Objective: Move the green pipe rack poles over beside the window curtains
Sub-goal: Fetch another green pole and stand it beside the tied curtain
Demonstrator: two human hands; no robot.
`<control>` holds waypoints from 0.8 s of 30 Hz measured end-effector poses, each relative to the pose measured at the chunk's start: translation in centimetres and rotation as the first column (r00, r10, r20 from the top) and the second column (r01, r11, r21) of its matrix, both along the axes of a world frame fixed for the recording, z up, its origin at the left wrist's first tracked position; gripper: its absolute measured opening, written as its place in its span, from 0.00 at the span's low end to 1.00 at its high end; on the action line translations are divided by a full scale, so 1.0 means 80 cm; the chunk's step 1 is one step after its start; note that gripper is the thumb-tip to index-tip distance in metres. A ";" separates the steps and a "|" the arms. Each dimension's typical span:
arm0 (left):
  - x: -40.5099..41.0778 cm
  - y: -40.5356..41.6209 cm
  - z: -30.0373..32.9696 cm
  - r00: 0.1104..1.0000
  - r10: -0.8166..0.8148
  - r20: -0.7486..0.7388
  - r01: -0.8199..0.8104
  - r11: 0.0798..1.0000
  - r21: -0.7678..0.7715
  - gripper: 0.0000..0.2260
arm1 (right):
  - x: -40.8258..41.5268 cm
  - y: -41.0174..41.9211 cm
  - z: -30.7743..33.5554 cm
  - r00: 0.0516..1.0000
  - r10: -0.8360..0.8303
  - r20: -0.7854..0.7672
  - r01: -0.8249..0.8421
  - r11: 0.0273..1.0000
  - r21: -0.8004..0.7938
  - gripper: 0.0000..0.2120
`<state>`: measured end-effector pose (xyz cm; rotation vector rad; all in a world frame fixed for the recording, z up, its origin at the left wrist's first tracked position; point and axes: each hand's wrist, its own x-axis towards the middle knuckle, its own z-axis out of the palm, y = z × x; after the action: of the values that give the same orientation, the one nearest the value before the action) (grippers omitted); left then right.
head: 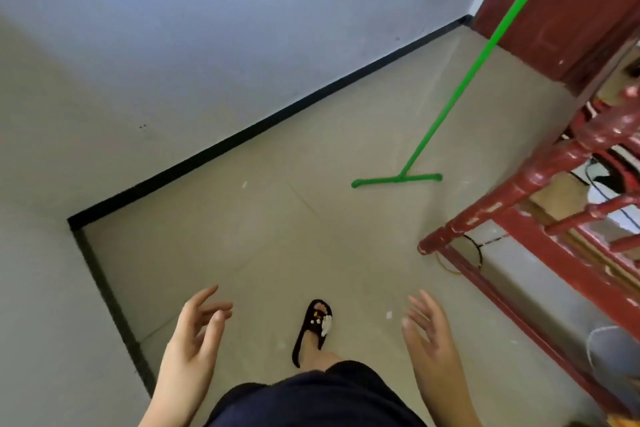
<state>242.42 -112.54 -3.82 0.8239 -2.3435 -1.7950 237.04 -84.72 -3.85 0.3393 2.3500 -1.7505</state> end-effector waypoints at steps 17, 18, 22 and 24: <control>-0.444 -0.148 0.004 0.999 -0.001 -0.045 -0.002 0.999 -0.050 0.17 | -0.459 -0.158 -0.022 0.997 -0.021 -0.067 0.020 1.000 -0.013 0.21; -0.480 -0.169 0.009 0.999 -0.030 -0.043 0.028 0.998 -0.060 0.18 | -0.483 -0.177 -0.022 0.996 -0.059 -0.068 0.057 0.998 -0.030 0.20; -0.614 -0.239 0.035 0.989 -0.141 -0.034 0.138 0.987 -0.086 0.13 | -0.578 -0.250 -0.006 0.987 -0.148 -0.067 0.143 0.987 -0.079 0.19; -0.672 -0.257 0.038 0.974 -0.225 -0.008 0.224 0.971 -0.080 0.14 | -0.619 -0.269 0.001 0.981 -0.184 -0.068 0.178 0.980 -0.089 0.20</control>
<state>188.67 -133.06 -0.77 0.5506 -2.5681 -1.7640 187.52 -106.27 -3.81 0.4964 2.3547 -1.9686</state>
